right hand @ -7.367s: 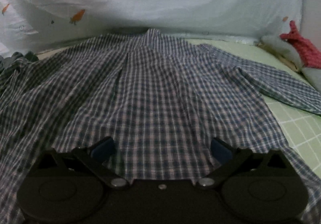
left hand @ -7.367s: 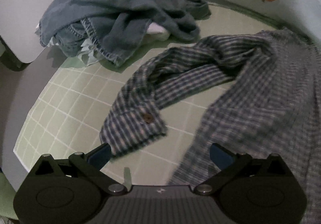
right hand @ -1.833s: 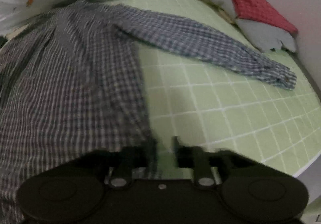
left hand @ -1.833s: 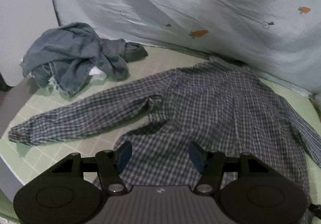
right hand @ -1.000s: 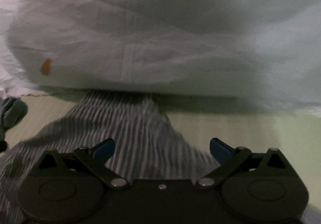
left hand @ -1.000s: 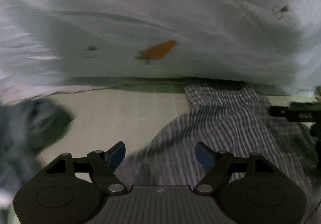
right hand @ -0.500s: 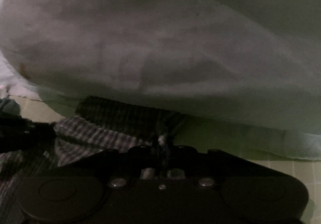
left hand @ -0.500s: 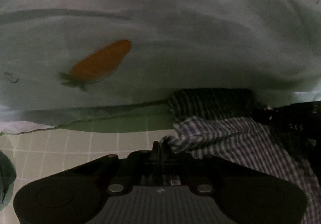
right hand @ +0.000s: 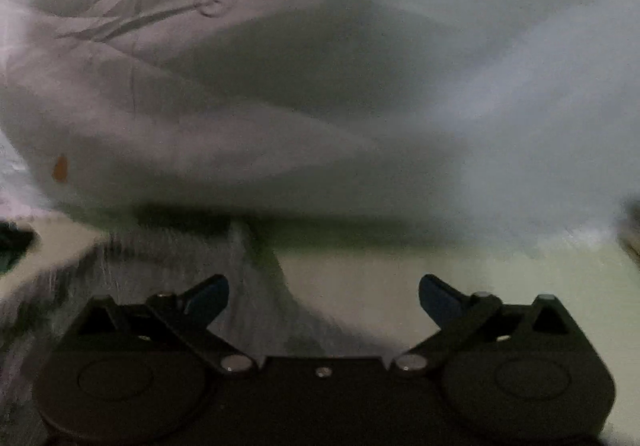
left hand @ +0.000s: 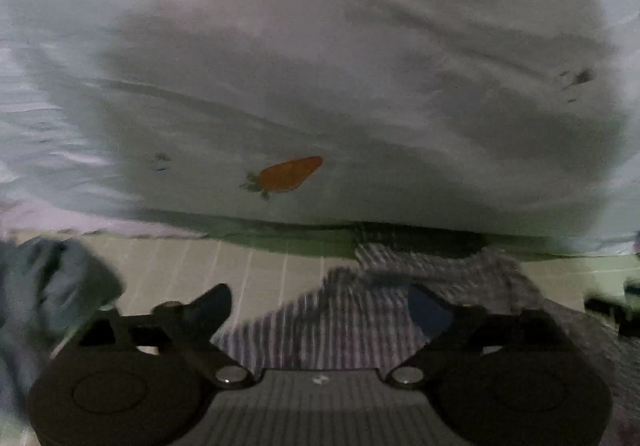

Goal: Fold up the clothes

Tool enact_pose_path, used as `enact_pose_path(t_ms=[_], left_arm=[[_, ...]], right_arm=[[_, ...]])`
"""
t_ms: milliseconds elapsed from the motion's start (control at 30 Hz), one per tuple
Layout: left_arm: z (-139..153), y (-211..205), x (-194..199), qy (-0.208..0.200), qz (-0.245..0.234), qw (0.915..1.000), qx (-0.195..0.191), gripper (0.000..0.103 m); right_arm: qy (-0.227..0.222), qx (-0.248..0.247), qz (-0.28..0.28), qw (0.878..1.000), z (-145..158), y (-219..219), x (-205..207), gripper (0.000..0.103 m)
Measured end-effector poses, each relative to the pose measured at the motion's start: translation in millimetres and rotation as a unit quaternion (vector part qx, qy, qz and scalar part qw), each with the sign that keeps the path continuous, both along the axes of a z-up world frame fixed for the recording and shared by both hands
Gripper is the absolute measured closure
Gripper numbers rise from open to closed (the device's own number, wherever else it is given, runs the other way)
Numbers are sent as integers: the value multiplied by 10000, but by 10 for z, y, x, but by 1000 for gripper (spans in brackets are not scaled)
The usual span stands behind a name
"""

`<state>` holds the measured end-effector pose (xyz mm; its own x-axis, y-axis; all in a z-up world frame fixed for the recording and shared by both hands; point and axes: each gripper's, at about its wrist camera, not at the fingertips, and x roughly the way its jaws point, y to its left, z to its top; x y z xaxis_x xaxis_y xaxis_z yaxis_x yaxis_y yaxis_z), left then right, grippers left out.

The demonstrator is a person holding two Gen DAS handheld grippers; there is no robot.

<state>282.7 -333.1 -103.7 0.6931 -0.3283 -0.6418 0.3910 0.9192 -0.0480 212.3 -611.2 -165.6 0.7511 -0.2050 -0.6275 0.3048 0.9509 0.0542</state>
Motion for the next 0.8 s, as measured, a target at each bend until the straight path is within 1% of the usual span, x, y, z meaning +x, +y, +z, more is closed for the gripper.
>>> enact_pose_path(t_ms=[33,100,167,200,233,300,400,467,600,633,667,733,800], left_arm=[[61,50,-200,-31,67,10000,-62,6],[171,141,-568,32,124,9996,-235,3],[245,233,-938,186,118,9991,-373,2],[270,269,-1112,283,127,9987,-413,2],[295,304,-1287,380,136,9982,-454,2],[345,386,-1623,554,83,9974,-461,2],[390,433,-2000,574,48,9980,-255,2],[456,399,-2200,457,84,9989,-56,2],[598,397,-2503,202,259,9995,18,2],[621,394,-2577,156,327,9993,50,2],[645,391,-2651,111,396,9991,83,2],[643,384,-2777,117,502,9985,163,2],[628,390,-2885,159,609,9977,252,2]], right_arm=[[137,25,-168,9998,-57,-35,-244,0],[412,134,-573,9974,-171,-140,-725,0],[595,315,-1086,9918,-257,-271,-1187,0],[613,420,-1390,9875,-277,-356,-1428,0],[591,534,-1719,9819,-283,-451,-1675,0],[505,562,-2430,9671,-274,-602,-2076,0],[431,464,-3444,9367,-281,-888,-2657,0],[434,458,-3872,9198,-303,-1103,-2889,0],[409,556,-4360,8973,-426,-1482,-3189,0],[387,549,-4438,8936,-451,-1550,-3237,0],[396,473,-4444,8937,-464,-1607,-3259,0],[459,269,-4401,8964,-483,-1720,-3280,7],[489,76,-4338,8997,-480,-1814,-3319,31]])
